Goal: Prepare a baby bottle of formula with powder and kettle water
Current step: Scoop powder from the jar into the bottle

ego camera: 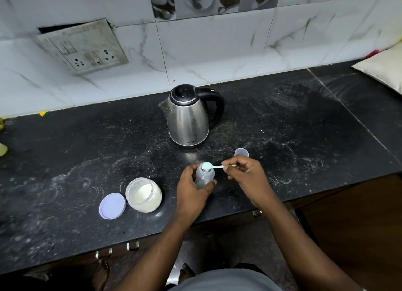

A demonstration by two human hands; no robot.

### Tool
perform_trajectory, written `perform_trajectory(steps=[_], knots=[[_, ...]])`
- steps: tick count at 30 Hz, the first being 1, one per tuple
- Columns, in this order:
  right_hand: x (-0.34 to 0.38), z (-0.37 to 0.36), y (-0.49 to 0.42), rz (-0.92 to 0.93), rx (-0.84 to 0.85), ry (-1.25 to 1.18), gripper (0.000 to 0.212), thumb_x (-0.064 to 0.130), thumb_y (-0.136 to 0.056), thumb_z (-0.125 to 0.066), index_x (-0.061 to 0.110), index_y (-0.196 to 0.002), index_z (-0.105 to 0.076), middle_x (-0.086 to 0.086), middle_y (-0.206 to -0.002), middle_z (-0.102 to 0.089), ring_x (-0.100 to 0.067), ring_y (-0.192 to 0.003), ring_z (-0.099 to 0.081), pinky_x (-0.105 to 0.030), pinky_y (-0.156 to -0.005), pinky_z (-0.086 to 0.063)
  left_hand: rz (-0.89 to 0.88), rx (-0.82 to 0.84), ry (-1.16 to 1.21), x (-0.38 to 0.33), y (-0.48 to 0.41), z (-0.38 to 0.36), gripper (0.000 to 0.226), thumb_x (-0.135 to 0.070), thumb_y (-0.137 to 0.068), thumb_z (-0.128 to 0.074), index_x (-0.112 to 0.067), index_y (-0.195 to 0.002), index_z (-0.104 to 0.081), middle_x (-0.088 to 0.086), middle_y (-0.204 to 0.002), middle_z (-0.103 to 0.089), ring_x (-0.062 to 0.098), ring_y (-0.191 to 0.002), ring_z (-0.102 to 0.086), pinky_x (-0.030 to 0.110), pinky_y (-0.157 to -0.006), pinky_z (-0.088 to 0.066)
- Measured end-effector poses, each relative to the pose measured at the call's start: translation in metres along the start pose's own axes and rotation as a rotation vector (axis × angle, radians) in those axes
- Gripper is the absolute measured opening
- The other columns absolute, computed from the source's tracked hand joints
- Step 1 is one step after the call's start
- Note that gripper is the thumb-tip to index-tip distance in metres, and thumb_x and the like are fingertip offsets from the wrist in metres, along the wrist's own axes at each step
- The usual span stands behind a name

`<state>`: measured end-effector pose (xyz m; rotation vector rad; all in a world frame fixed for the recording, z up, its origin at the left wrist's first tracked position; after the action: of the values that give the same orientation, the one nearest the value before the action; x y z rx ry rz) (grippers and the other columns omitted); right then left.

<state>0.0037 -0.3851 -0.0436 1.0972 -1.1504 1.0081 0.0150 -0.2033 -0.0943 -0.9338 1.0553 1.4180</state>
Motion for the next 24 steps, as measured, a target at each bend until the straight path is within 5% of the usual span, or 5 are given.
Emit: perform_trajectory(steps=[8, 17, 21, 24], knots=[[0.0035, 0.0002, 0.0012, -0.001, 0.015, -0.039, 0.024, -0.009, -0.090, -0.070, 0.013, -0.095, -0.078, -0.008, -0.081, -0.071, -0.010, -0.072, -0.062, -0.028, -0.070, -0.055, -0.004, 0.006, 0.003, 0.0004, 0.0009, -0.0008, 0.050, -0.024, -0.071, -0.091, -0.033, -0.112, -0.063, -0.010, -0.113, -0.072, 0.011, -0.105, -0.069, 0.043, -0.097, -0.057], [0.0034, 0.0002, 0.0024, -0.011, 0.008, -0.015, 0.018, -0.007, -0.091, -0.070, 0.008, -0.098, -0.078, -0.011, -0.081, -0.074, -0.009, -0.071, -0.063, -0.025, -0.067, -0.055, -0.018, 0.020, 0.011, 0.0000, 0.0011, 0.0005, 0.050, -0.017, -0.075, -0.092, -0.034, -0.112, -0.063, -0.010, -0.114, -0.071, 0.008, -0.105, -0.067, 0.039, -0.096, -0.057], [0.0026, 0.0008, 0.0016, -0.027, 0.001, -0.014, 0.014, -0.005, -0.093, -0.069, 0.004, -0.100, -0.076, 0.008, -0.073, -0.071, -0.002, -0.066, -0.061, -0.020, -0.063, -0.052, -0.025, 0.027, 0.015, 0.0006, 0.0016, 0.0006, 0.050, -0.021, -0.073, -0.091, -0.036, -0.112, -0.063, -0.011, -0.114, -0.071, 0.009, -0.105, -0.068, 0.040, -0.097, -0.057], [0.0023, 0.0015, 0.0017, -0.034, 0.002, -0.008, 0.012, -0.003, -0.093, -0.069, 0.004, -0.099, -0.077, 0.000, -0.076, -0.071, -0.007, -0.069, -0.061, -0.023, -0.064, -0.053, -0.027, 0.032, 0.019, 0.0010, 0.0016, 0.0004, 0.051, -0.024, -0.072, -0.091, -0.037, -0.112, -0.062, -0.010, -0.114, -0.071, 0.011, -0.104, -0.068, 0.042, -0.097, -0.057]])
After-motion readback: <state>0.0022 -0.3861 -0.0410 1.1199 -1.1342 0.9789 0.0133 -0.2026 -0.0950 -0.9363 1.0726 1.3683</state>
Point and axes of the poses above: each hand's wrist, its own y-axis away from the middle knuckle, its own z-axis out of the back of the hand, x = y × z, the point moved 3 cm from there along -y, towards the middle knuckle
